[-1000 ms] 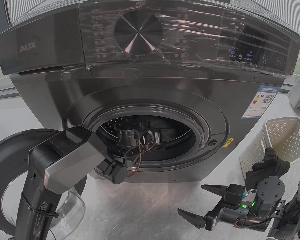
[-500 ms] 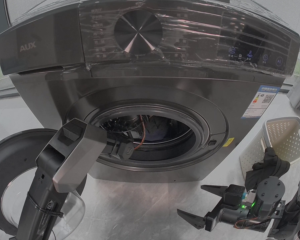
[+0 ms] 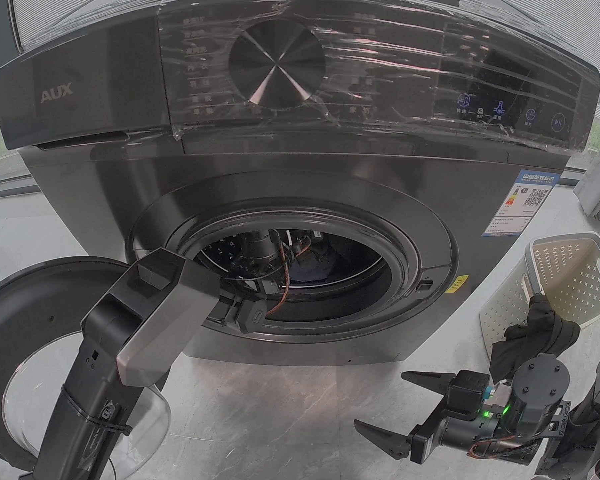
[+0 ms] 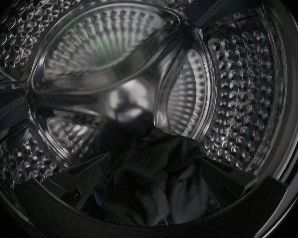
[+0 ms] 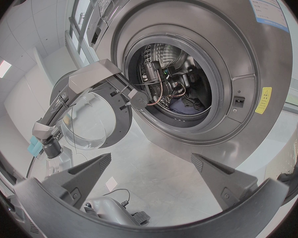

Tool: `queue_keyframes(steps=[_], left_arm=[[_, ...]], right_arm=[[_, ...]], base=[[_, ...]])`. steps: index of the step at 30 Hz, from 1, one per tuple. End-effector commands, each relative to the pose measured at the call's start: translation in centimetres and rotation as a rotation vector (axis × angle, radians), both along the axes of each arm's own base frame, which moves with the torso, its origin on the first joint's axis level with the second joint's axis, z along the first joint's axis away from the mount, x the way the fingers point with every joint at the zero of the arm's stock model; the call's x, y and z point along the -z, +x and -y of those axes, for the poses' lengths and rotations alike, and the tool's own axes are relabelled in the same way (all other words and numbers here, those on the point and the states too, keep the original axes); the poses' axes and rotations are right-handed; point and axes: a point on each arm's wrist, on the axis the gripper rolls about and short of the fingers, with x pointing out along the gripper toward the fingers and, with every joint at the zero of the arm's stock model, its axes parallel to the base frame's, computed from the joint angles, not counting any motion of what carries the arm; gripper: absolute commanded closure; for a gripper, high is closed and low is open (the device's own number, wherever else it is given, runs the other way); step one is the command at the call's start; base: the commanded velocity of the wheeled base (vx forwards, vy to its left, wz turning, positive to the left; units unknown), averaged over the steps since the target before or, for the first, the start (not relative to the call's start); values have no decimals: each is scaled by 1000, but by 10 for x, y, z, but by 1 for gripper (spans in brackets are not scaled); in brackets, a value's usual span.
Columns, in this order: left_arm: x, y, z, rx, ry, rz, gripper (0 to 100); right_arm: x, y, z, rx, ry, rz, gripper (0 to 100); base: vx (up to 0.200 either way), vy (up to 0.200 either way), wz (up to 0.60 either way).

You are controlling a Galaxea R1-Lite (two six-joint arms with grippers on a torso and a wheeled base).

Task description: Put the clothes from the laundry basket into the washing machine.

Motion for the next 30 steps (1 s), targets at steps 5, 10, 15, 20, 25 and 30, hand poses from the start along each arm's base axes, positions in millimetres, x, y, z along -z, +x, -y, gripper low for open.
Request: queue_keyframes(steps=[5,10,15,20,25,30], left_arm=[[24,-48,-18,28,151,-228,0],[23,-84,-29,67,210,-302,0],[7,-119,-41,87,233,-323,0],[11,-173,-37,200,291,-372,0],[30,-232,-23,376,323,-374,0],[26,-251,-27,408,299,-350,0]], right_arm=[[1,0,1,1,-6,-7,0],[1,-1,2,3,-6,-7,0],[1,-1,2,1,-6,-7,0],[1,-1,2,3,-6,-7,0],[3,-4,4,0,-15,-15,0],[-1,-9,12,4,-11,-8,0]], base=[[0,0,0],[0,0,0],[0,0,0],[0,0,0],[0,0,0],[0,0,0]])
